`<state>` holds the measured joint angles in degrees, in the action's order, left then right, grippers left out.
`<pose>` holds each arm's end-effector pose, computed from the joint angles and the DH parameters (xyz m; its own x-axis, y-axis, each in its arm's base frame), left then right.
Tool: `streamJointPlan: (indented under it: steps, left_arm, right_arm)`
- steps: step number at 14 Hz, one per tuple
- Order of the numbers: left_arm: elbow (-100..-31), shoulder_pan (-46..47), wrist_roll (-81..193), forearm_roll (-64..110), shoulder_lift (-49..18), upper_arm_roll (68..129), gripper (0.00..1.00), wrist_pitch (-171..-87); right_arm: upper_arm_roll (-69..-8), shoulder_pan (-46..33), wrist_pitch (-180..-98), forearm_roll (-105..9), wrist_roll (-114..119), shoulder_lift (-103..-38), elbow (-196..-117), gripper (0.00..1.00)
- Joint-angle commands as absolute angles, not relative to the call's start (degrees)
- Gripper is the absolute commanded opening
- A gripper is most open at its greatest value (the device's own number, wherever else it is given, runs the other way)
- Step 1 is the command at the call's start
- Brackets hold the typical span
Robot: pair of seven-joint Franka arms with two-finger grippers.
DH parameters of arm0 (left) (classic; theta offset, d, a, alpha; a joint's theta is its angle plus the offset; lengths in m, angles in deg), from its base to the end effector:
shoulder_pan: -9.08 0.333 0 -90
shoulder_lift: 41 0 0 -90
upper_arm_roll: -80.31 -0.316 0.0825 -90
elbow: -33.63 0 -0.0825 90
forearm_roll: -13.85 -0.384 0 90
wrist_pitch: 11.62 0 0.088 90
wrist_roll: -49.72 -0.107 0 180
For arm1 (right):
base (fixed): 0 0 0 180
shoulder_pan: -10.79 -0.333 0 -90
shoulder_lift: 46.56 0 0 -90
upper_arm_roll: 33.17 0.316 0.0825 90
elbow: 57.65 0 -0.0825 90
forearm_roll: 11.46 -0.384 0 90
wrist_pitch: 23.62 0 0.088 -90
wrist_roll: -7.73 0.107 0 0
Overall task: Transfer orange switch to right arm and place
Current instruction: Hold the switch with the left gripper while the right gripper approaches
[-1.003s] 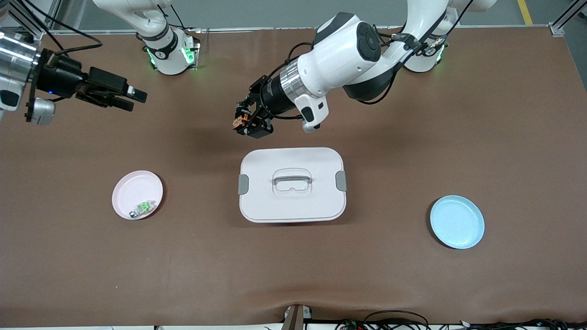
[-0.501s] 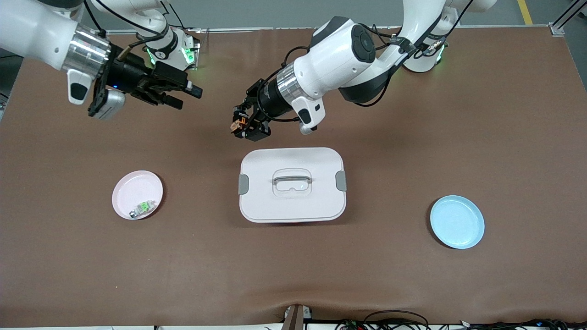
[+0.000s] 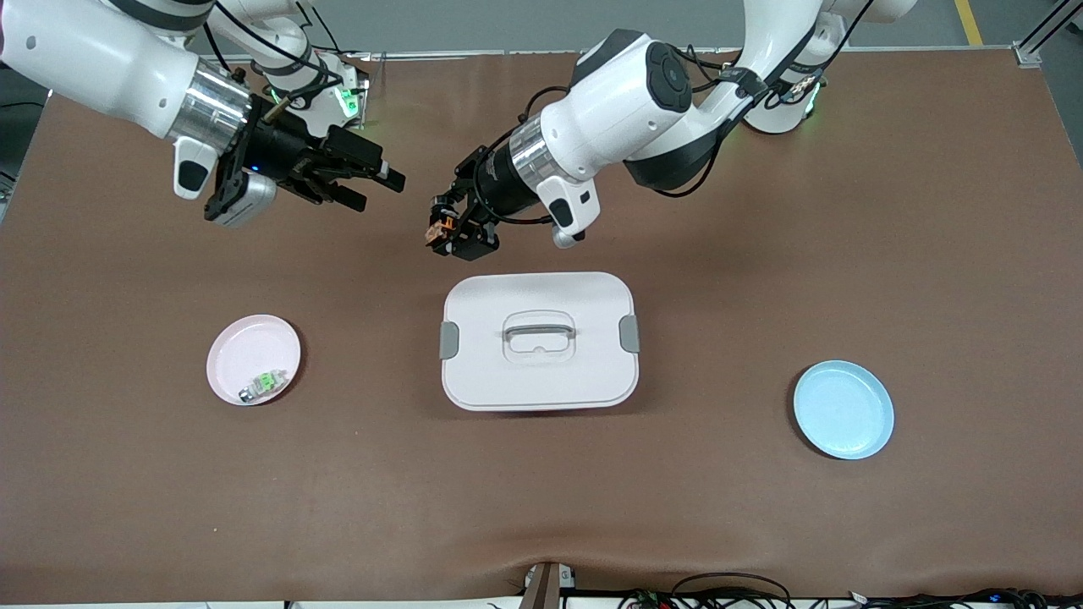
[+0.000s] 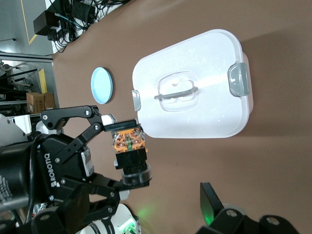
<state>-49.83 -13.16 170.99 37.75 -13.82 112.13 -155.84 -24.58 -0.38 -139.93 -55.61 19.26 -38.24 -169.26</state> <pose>0.4951 -0.5358 0.5168 0.0307 0.6725 -0.7395 0.9971 0.0305 0.0691 0.4957 0.2250 0.5791 0.9925 -0.1195 -0.0259 -0.1059 -0.7345 -0.6703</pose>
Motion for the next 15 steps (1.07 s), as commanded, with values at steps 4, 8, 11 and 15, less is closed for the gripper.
streamJointPlan:
  steps: [4,8,11,15]
  left_arm:
    - [-48.81,-14.12,172.59,36.62,-13.49,111.86,0.45,-156.82]
    - [-48.81,-14.12,172.59,36.53,-13.49,111.86,0.45,-156.82]
    - [-48.9,-14.12,172.59,36.53,-13.58,111.86,0.45,-157.08]
    - [-48.9,-14.12,172.59,36.44,-13.49,111.86,0.45,-157.17]
  right_arm:
    - [-24.56,-3.18,-145.61,-54.97,18.8,-42.6,-169.45,1.0]
    - [-24.56,-4.59,-148.51,-54.88,18.8,-44.63,-169.27,1.0]
    - [-24.47,-5.29,-148.78,-55.14,19.59,-44.98,-169.1,1.0]
    - [-24.47,-5.74,-148.78,-55.58,22.14,-44.98,-167.78,1.0]
